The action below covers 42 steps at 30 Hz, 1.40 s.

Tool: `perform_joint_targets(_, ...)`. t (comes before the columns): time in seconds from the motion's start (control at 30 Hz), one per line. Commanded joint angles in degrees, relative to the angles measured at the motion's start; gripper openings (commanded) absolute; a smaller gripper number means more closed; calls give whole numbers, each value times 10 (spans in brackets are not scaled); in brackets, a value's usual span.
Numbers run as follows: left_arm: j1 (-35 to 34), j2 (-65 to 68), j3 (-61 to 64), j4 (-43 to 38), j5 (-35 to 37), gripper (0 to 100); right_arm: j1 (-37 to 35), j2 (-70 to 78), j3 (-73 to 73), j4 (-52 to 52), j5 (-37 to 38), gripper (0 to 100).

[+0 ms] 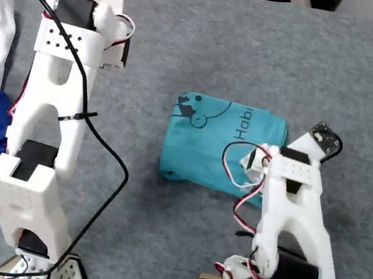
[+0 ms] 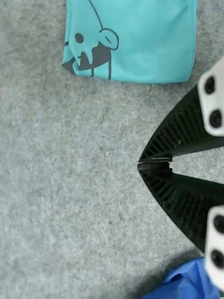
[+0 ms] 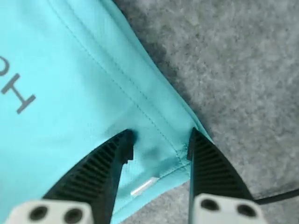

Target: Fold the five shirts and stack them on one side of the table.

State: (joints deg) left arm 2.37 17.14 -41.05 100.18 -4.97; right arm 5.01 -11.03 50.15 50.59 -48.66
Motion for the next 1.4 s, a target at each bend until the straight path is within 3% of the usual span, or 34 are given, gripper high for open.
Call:
perform_joint_targets(0.0, -6, -33, -1, 8, 4, 20, -6, 30, -39, -7, -7, 209)
perform_joint_targets(0.1, -6, -33, -1, 8, 4, 20, -5, 61, -62, -7, -7, 194)
perform_joint_targets(0.3, -6, -33, -1, 8, 3, 20, -5, 95, -108, -3, 3, 37)
perform_joint_targets(0.47, -6, -30, -1, 8, 2, 20, -4, 84, -135, 30, 49, 6)
perform_joint_targets(0.77, -6, -31, -1, 8, 2, 20, 22, 64, -229, 88, 146, 5)
perform_joint_targets(1.0, -6, -33, 0, 8, 2, 20, 57, 163, -345, 84, 251, 5)
perform_joint_targets(1.37, -6, -33, 0, 8, 2, 20, 65, 273, -480, 86, 331, 9)
